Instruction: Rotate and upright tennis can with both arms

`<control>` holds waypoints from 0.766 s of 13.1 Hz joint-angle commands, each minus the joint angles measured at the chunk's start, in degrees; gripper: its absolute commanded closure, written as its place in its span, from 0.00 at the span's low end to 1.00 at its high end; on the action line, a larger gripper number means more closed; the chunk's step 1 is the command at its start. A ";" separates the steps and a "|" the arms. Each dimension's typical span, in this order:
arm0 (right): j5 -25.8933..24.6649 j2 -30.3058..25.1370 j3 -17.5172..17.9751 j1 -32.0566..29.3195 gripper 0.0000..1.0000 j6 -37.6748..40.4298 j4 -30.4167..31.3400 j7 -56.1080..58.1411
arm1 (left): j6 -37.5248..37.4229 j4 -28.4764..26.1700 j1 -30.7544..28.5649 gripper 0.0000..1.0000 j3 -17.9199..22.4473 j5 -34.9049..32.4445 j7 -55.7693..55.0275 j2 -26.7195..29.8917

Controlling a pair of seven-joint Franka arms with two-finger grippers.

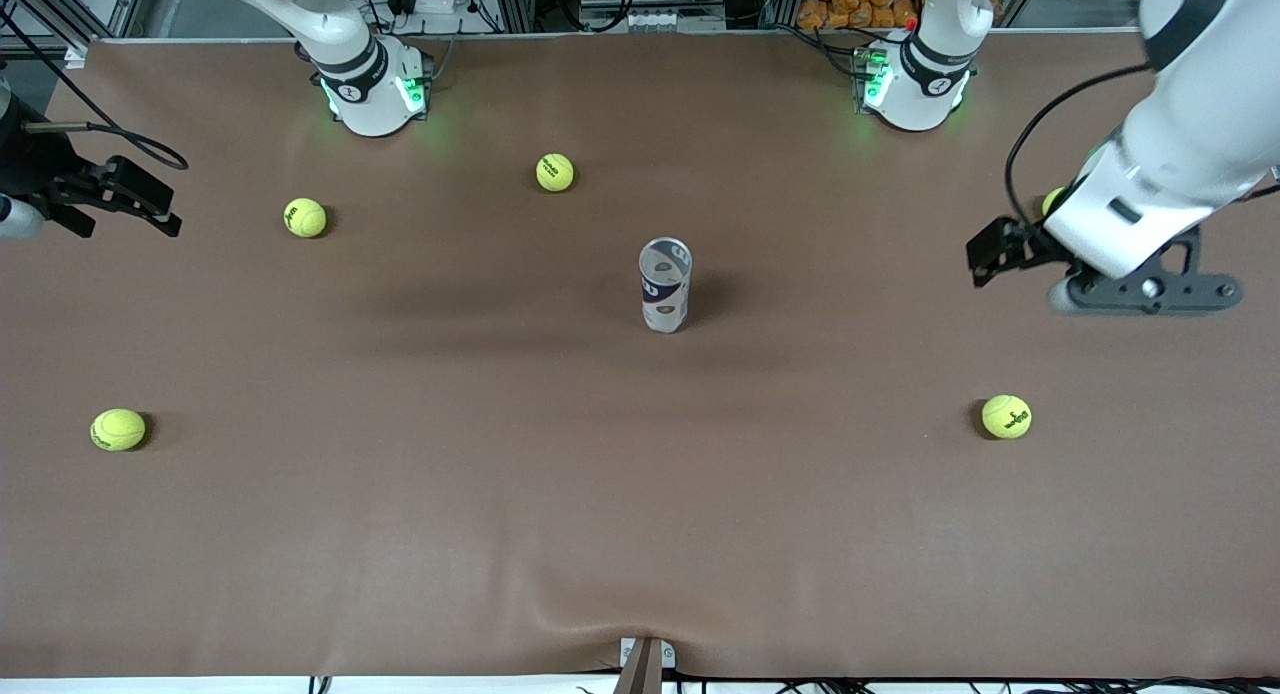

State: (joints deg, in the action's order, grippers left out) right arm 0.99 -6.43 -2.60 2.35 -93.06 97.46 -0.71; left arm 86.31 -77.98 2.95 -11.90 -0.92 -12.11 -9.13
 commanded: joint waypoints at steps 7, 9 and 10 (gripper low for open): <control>0.68 -1.48 0.67 -1.73 0.00 0.25 0.89 0.63 | -7.83 -6.13 3.55 0.00 15.85 5.75 13.08 8.33; 0.68 -1.48 0.67 -1.91 0.00 0.16 0.81 0.63 | -8.26 -6.66 3.82 0.00 16.82 4.70 13.34 10.52; 0.68 -1.48 0.67 -1.91 0.00 0.07 0.89 0.63 | -8.27 -6.49 3.91 0.00 16.82 2.35 13.34 11.06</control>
State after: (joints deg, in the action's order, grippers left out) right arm 0.99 -6.48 -2.79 2.04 -93.06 97.43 -0.71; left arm 78.37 -82.38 5.85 3.81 4.03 0.31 -1.47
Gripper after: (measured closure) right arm 0.000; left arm 0.000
